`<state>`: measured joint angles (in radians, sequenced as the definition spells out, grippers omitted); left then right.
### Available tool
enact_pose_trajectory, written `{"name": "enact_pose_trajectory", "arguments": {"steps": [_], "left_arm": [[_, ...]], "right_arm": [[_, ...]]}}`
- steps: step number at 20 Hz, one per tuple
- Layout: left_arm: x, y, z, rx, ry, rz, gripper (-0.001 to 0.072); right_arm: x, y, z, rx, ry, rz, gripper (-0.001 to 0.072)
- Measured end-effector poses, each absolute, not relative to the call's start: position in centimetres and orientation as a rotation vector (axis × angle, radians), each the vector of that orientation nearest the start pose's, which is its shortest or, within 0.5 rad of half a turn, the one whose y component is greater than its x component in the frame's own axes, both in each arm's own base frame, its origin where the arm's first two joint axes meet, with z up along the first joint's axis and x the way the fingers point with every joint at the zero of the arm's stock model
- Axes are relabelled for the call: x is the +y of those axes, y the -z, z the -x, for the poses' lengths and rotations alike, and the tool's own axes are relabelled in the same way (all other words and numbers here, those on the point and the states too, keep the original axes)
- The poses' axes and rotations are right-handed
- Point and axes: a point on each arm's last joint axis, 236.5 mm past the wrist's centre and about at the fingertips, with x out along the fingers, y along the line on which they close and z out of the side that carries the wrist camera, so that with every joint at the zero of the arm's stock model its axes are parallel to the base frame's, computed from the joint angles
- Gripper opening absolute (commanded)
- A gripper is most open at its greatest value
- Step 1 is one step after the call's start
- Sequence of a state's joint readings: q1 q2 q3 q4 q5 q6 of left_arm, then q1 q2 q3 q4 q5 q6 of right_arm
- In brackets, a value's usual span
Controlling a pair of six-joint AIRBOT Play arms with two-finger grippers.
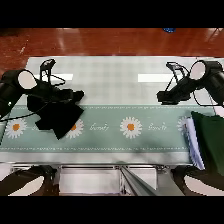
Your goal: Fold the shirts.
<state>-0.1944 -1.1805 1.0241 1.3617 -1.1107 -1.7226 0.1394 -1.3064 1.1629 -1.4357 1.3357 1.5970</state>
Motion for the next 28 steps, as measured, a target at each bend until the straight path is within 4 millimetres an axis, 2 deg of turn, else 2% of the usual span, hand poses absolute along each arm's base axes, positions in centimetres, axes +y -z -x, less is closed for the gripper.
{"name": "enact_pose_trajectory", "arguments": {"steps": [18, 24, 26, 28], "left_arm": [[-11.2, -0.4, -34.2, 1.298, 0.172, 0.205, 0.0019], [-11.3, -0.3, -34.6, 1.286, 0.172, 0.208, 0.0019], [-11.3, -0.2, -34.9, 1.279, 0.171, 0.209, 0.0088], [-11.3, -0.2, -35.5, 1.256, 0.169, 0.213, 0.0091]], "right_arm": [[7.8, 0.7, -33.5, 1.486, -0.177, -0.040, 0.0019], [7.8, 0.6, -34.4, 1.445, -0.173, -0.040, 0.0019], [7.8, 0.6, -34.7, 1.433, -0.172, -0.041, 0.0019], [7.8, 0.5, -35.2, 1.412, -0.170, -0.039, 0.0021]]}}
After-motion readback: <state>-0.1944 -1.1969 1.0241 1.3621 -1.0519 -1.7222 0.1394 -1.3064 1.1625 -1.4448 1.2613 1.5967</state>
